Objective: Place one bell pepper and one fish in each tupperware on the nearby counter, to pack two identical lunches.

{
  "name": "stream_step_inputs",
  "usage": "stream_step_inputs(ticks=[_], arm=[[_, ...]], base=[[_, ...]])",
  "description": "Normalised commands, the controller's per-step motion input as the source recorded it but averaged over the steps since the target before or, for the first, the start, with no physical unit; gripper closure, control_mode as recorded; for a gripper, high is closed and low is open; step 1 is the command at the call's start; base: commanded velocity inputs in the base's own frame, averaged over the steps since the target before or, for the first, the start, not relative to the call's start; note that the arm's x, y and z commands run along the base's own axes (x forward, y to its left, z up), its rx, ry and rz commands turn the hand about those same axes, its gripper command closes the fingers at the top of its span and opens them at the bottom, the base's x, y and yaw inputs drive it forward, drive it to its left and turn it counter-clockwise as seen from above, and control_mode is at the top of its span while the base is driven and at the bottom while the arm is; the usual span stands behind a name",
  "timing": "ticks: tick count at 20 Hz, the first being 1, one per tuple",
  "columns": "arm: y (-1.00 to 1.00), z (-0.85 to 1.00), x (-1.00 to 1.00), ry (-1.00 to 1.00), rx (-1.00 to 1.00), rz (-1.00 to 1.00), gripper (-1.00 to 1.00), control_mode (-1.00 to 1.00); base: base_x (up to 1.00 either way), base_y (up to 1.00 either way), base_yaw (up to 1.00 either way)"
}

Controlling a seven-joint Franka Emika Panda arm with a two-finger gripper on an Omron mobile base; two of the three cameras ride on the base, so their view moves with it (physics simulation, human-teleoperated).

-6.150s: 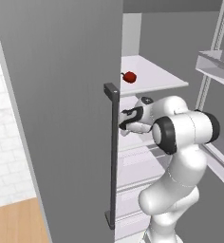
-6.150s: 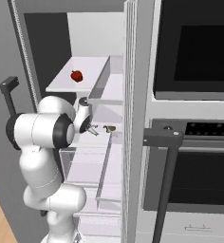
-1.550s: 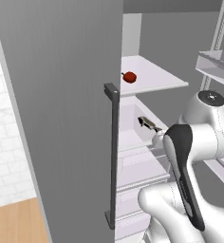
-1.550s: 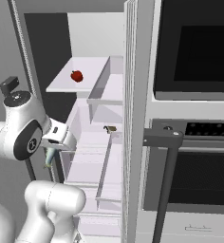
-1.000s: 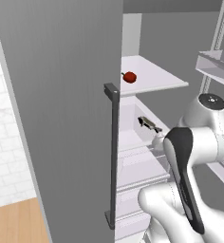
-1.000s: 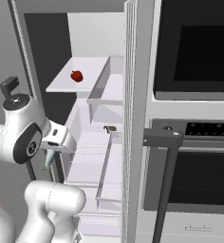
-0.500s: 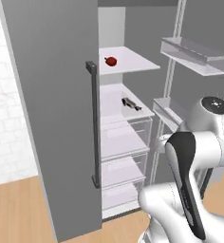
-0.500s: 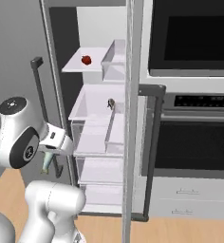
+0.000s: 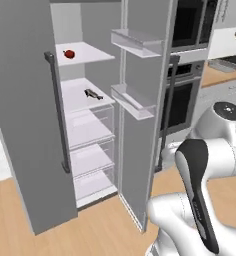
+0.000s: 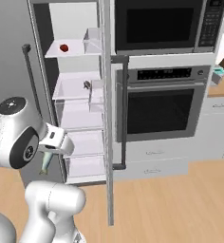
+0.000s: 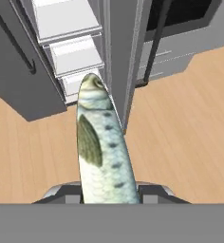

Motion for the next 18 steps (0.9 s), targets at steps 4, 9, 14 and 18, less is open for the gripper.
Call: stream_step_inputs(ticks=[4, 9, 14, 18], arm=[[0.0, 0.0, 0.0, 0.0, 0.0, 0.0, 1.0, 1.0], [0.0, 0.0, 0.0, 0.0, 0.0, 0.0, 1.0, 1.0], [0.0, 0.0, 0.0, 0.0, 0.0, 0.0, 1.0, 1.0], [0.0, 0.0, 0.0, 0.0, 0.0, 0.0, 1.0, 1.0]], base=[[-0.02, -0.56, -0.82], [0.0, -0.75, -0.8], [0.54, -0.81, -0.57], [0.88, -0.26, -0.25]])
